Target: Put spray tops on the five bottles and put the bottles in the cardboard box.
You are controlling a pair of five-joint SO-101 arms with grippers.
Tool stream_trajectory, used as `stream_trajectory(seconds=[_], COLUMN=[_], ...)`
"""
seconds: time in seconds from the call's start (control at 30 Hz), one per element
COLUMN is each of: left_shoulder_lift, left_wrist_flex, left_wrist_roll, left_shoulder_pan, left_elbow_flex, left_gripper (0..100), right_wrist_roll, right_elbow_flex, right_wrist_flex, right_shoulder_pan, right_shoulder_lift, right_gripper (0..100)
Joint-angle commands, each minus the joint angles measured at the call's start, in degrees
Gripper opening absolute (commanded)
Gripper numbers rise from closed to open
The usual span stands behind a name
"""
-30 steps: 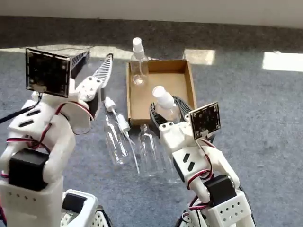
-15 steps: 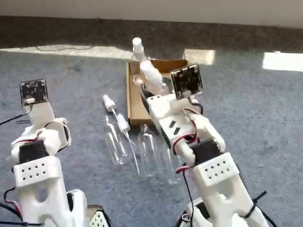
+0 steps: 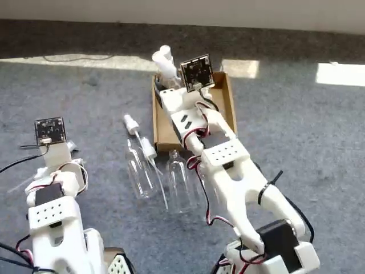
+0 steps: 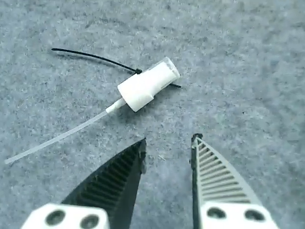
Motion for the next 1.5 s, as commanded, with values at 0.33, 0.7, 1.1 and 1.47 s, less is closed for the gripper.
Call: stream_trajectory(seconds=[0.33,0.7,1.1,1.47], left_shoulder_lift=[-0.9,-0.9,-0.9,-0.9], left_wrist_flex=[-1.1,-1.1,-1.1,-1.1], left_wrist_roll=[-0.5,-0.5,-0.5,-0.5], left_shoulder_pan=[1.4,1.4,1.4,1.4], left_elbow_flex=[0.0,0.0,0.0,0.0], left_gripper=[15,15,15,15], right_wrist_roll=[-5.6,-10.6,-10.5,-10.6], right_elbow_flex=[-3.3,-3.5,-3.6,-3.6], right_wrist_flex=[-20.1,-20.5,-20.9,-26.2], right_shoulder_pan=[-0.3,-0.2,-0.1,1.5], right_shoulder_lift=[12.6,16.9,22.4,25.0], right_gripper=[0.4,0.4,0.4,0.4])
